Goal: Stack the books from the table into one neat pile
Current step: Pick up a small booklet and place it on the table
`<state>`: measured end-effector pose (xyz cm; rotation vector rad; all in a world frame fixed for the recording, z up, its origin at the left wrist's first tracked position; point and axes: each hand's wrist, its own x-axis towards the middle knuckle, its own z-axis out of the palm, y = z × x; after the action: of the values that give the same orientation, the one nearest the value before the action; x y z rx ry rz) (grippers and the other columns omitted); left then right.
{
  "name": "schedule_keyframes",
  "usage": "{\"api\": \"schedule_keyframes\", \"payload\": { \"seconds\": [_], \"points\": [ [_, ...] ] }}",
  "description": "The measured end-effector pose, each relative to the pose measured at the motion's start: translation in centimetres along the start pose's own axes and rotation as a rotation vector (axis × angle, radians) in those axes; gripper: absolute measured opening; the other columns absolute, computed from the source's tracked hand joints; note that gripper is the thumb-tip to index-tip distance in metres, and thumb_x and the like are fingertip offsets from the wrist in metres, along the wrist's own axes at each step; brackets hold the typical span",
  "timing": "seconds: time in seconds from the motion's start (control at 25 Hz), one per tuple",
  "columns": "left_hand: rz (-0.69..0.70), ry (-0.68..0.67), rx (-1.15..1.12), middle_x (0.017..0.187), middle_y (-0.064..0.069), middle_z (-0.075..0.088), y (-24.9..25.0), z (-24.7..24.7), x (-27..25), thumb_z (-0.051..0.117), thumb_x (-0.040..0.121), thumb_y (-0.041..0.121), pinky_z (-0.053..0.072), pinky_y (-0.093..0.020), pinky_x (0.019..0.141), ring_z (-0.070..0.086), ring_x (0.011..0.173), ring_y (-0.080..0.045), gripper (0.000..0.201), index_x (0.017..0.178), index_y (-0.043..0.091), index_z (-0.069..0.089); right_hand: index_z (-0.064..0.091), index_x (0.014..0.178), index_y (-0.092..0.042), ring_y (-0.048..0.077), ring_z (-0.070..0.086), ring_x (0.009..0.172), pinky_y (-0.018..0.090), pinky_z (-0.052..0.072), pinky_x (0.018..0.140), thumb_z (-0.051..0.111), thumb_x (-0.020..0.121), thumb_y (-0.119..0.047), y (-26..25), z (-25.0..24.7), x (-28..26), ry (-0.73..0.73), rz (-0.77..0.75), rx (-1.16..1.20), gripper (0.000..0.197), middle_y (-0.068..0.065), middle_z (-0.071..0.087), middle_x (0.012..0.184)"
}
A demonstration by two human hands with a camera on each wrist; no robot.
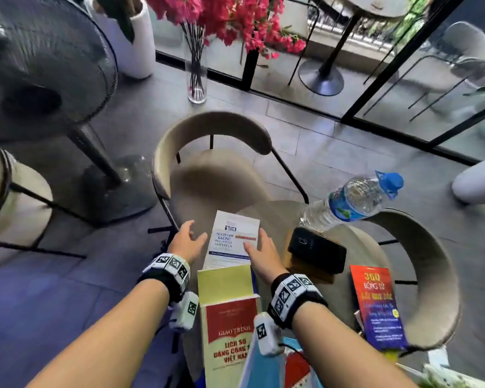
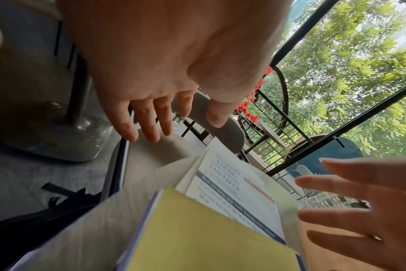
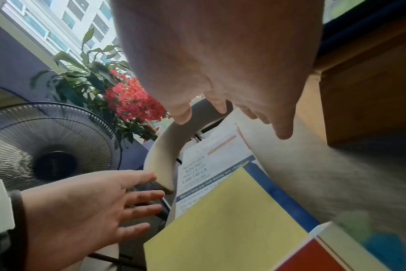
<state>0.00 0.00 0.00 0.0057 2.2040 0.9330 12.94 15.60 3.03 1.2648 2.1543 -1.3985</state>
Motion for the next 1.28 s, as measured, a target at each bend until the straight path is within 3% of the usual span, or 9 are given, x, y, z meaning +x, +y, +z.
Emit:
{"api": "schedule_keyframes", "payload": {
  "seconds": [0.2,0.32,0.44,0.6,0.76,0.84,0.92,1.12,1.28],
  "points": [
    [-0.044,-0.103,0.071,0.142,-0.008,0.058,1.0,3.1,3.3,0.054,0.1,0.041,0.04,-0.033,0.105,0.055,0.131,-0.029,0.061,0.154,0.017,0.038,0.04,0.141,-0.043,0.027,0.047,0.137,0.05,0.041,0.111,0.057,0.076,-0.055,1.1,1.2,3.9,0.063,0.096,0.137,0.068,0.001,0.054,0.142],
    [0.076,-0.052,0.151,0.11,-0.008,0.074,2.0,4.3,4.0,0.049,0.101,0.03,0.043,-0.031,0.075,0.065,0.1,-0.031,0.028,0.109,0.014,0.071,0.041,0.148,-0.026,0.025,0.055,0.127,0.044,0.045,0.109,0.061,0.088,-0.037,-0.9,1.1,2.9,0.094,0.102,0.161,0.064,0.0,0.057,0.139],
    [0.108,0.072,0.142,0.084,-0.004,0.075,2.3,4.8,3.5,0.054,0.095,0.025,0.04,-0.031,0.057,0.066,0.079,-0.028,0.025,0.089,0.011,0.074,0.039,0.15,-0.026,0.023,0.061,0.121,0.042,0.048,0.106,0.062,0.087,-0.04,-1.1,1.5,3.4,0.142,0.112,0.249,0.069,-0.001,0.058,0.136],
    [0.045,0.104,0.038,0.078,0.002,0.075,2.5,4.6,3.1,0.06,0.092,0.024,0.044,-0.026,0.061,0.069,0.078,-0.025,0.021,0.089,0.015,0.079,0.057,0.126,-0.036,0.021,0.07,0.107,0.05,0.055,0.097,0.061,0.069,-0.054,1.6,2.4,5.9,0.174,0.13,0.377,0.061,-0.008,0.072,0.118],
    [0.033,0.005,-0.165,0.087,-0.002,0.074,2.8,3.7,3.3,0.059,0.097,0.013,0.056,-0.03,0.079,0.07,0.084,-0.022,0.019,0.099,0.01,0.078,0.06,0.124,-0.012,0.023,0.069,0.096,0.046,0.054,0.096,0.063,0.093,-0.023,-1.7,0.3,3.0,0.189,0.174,0.455,0.034,-0.01,0.067,0.094],
    [0.036,-0.035,-0.232,0.093,-0.005,0.074,2.6,3.1,3.4,0.055,0.1,0.014,0.059,-0.039,0.088,0.072,0.091,-0.027,0.02,0.103,0.01,0.075,0.064,0.101,-0.016,0.021,0.069,0.092,0.039,0.055,0.09,0.061,0.096,-0.019,-1.7,0.1,2.7,0.141,0.167,0.455,0.007,-0.008,0.071,0.096],
    [0.03,-0.039,-0.307,0.096,-0.006,0.074,2.6,2.5,3.6,0.051,0.101,0.017,0.058,-0.051,0.091,0.072,0.098,-0.033,0.018,0.098,0.019,0.068,0.066,0.091,-0.025,0.021,0.072,0.092,0.043,0.058,0.09,0.063,0.091,-0.025,-1.2,0.5,3.2,0.142,0.151,0.406,0.003,-0.005,0.075,0.097],
    [0.134,-0.015,-0.398,0.103,-0.003,0.073,3.6,1.4,2.5,0.048,0.103,0.024,0.057,-0.051,0.093,0.07,0.098,-0.025,0.014,0.101,0.026,0.061,0.064,0.103,-0.031,0.02,0.073,0.094,0.048,0.06,0.089,0.068,0.085,-0.027,-1.1,0.7,3.8,0.187,0.068,0.428,0.019,-0.003,0.074,0.103],
    [0.255,0.016,-0.488,0.105,-0.005,0.073,4.6,0.6,1.0,0.048,0.106,0.022,0.059,-0.034,0.082,0.07,0.091,-0.016,0.014,0.113,0.013,0.057,0.066,0.105,-0.024,0.019,0.074,0.089,0.047,0.062,0.083,0.067,0.092,-0.017,-2.7,-0.7,3.4,0.233,-0.005,0.456,0.015,0.0,0.075,0.099]
  ]
}}
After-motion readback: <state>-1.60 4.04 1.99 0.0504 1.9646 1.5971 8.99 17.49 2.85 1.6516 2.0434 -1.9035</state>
